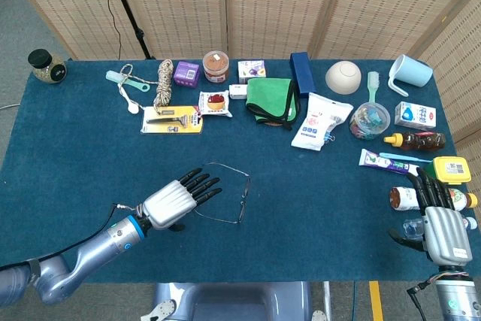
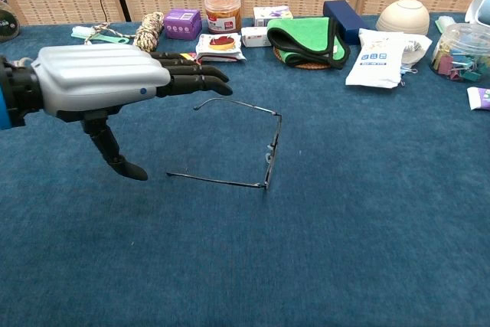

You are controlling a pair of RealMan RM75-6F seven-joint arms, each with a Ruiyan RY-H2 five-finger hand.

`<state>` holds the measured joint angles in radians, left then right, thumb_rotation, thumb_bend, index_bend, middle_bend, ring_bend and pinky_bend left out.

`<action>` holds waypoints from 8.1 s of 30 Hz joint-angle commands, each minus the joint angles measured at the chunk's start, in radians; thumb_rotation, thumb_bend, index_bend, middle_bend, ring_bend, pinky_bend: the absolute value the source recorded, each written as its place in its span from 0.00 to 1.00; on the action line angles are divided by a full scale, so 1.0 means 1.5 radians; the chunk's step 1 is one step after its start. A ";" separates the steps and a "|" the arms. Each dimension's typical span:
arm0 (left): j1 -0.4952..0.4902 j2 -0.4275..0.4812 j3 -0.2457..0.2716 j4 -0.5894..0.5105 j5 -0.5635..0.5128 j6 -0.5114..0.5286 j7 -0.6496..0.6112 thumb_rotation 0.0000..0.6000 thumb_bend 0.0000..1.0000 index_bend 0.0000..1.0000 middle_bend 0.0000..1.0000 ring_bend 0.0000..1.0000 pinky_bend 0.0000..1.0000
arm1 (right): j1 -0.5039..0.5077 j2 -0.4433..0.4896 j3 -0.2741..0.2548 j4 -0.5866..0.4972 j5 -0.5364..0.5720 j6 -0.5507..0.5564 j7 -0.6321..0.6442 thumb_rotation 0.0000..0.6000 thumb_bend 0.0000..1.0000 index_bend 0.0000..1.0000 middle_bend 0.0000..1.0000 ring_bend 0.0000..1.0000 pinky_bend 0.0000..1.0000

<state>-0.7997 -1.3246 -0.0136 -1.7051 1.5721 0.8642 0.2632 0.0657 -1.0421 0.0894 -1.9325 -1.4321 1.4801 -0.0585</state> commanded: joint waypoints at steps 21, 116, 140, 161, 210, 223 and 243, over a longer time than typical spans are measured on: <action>-0.109 -0.118 -0.031 0.114 -0.001 -0.110 0.055 0.92 0.02 0.07 0.00 0.00 0.00 | -0.004 0.008 0.007 0.005 0.011 0.004 0.023 1.00 0.00 0.00 0.00 0.00 0.00; -0.095 -0.085 -0.009 0.013 -0.225 0.004 0.211 1.00 0.02 0.04 0.00 0.00 0.00 | -0.015 0.014 0.004 0.015 -0.001 0.010 0.067 1.00 0.00 0.03 0.00 0.00 0.00; -0.035 0.012 -0.062 -0.003 -0.142 0.057 -0.126 1.00 0.02 0.08 0.00 0.00 0.00 | -0.010 0.009 0.003 0.010 -0.003 0.002 0.058 1.00 0.00 0.03 0.00 0.00 0.00; -0.066 -0.036 -0.087 0.144 -0.146 -0.085 -0.454 1.00 0.02 0.16 0.13 0.10 0.18 | -0.009 0.013 0.003 -0.004 -0.002 0.003 0.038 1.00 0.00 0.03 0.00 0.00 0.00; -0.055 -0.163 -0.027 0.128 -0.104 -0.080 -0.378 1.00 0.03 0.00 0.00 0.00 0.00 | -0.027 0.023 -0.002 0.015 -0.005 0.019 0.080 1.00 0.00 0.03 0.00 0.00 0.00; -0.019 -0.228 -0.032 0.184 -0.053 0.010 -0.532 0.60 0.03 0.00 0.00 0.00 0.00 | -0.028 0.026 -0.002 0.012 -0.006 0.020 0.079 1.00 0.00 0.03 0.00 0.00 0.00; -0.016 -0.299 -0.032 0.272 -0.048 0.012 -0.700 0.25 0.02 0.00 0.00 0.00 0.00 | -0.030 0.029 -0.001 0.013 -0.002 0.020 0.080 1.00 0.00 0.03 0.00 0.00 0.00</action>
<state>-0.8248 -1.7685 -0.0623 -1.3013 1.5019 0.8842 -0.7820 0.0207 -0.9991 0.0878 -1.9134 -1.4345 1.5094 0.0616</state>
